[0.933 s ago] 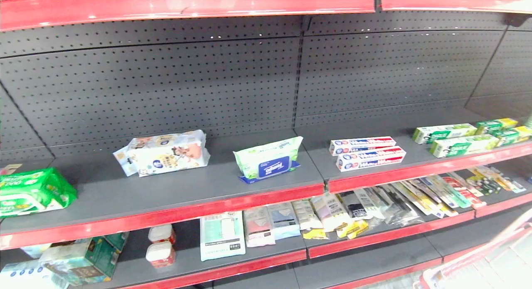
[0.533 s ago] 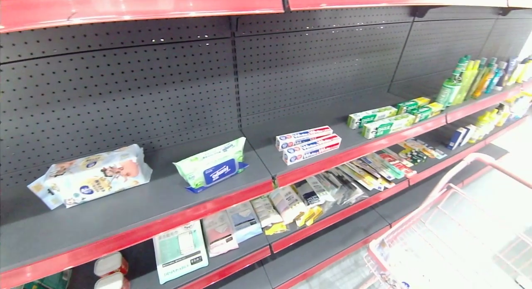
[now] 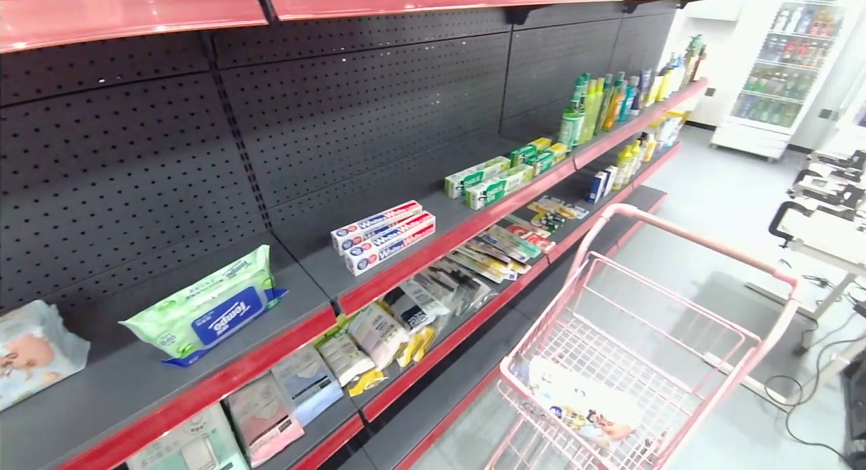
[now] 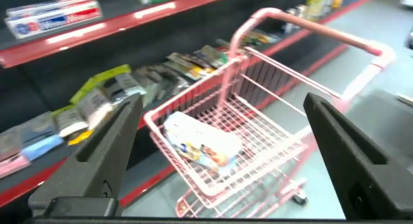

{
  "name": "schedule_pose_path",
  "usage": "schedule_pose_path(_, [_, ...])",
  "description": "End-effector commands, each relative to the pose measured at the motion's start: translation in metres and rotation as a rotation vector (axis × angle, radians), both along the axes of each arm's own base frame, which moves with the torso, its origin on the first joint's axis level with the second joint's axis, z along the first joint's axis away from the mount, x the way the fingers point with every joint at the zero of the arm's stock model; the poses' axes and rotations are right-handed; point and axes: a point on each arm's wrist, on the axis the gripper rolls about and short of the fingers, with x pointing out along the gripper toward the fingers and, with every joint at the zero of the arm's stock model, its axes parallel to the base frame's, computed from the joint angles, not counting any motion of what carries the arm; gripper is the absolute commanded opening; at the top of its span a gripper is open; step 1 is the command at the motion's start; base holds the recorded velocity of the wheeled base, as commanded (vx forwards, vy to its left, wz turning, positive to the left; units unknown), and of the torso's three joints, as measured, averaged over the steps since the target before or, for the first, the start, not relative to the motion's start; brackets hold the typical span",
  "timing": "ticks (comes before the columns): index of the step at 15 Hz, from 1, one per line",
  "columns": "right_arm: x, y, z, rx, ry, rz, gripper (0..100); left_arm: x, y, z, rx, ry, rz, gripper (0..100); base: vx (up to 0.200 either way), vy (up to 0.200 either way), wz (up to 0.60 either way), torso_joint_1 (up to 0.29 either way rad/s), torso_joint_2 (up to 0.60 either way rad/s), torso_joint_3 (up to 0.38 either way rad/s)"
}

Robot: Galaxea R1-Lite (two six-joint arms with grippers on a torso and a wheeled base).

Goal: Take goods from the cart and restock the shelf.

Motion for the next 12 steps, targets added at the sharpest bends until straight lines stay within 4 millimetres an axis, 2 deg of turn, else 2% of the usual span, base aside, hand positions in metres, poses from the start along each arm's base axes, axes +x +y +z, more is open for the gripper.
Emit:
schedule_pose_path(1, [0.0,0.0,0.0,-0.001,0.001,0.0,100,0.0,0.0,0.0,0.0,0.0,0.0,100,0.0,0.0,0.0,0.0,0.0,0.0])
schedule_pose_path(8, [0.004,0.0,0.002,0.032,0.048,-0.04,100,0.0,0.0,0.0,0.0,0.0,0.0,100,0.0,0.0,0.0,0.0,0.0,0.0])
schedule_pose_path(9, [0.02,0.0,0.069,0.13,0.082,-0.041,100,0.0,0.0,0.0,-0.002,0.001,0.0,100,0.0,0.0,0.0,0.0,0.0,0.0])
schedule_pose_path(10, [0.066,-0.002,0.156,0.296,0.084,-0.085,100,0.0,0.0,0.0,-0.002,0.001,0.0,100,0.0,0.0,0.0,0.0,0.0,0.0])
schedule_pose_path(11, [0.114,-0.01,0.209,0.252,0.081,-0.144,100,0.0,0.0,0.0,-0.002,0.001,0.0,100,0.0,0.0,0.0,0.0,0.0,0.0])
schedule_pose_path(12, [0.154,-0.023,0.214,0.101,0.194,-0.161,100,0.0,0.0,0.0,-0.002,0.001,0.0,100,0.0,0.0,0.0,0.0,0.0,0.0])
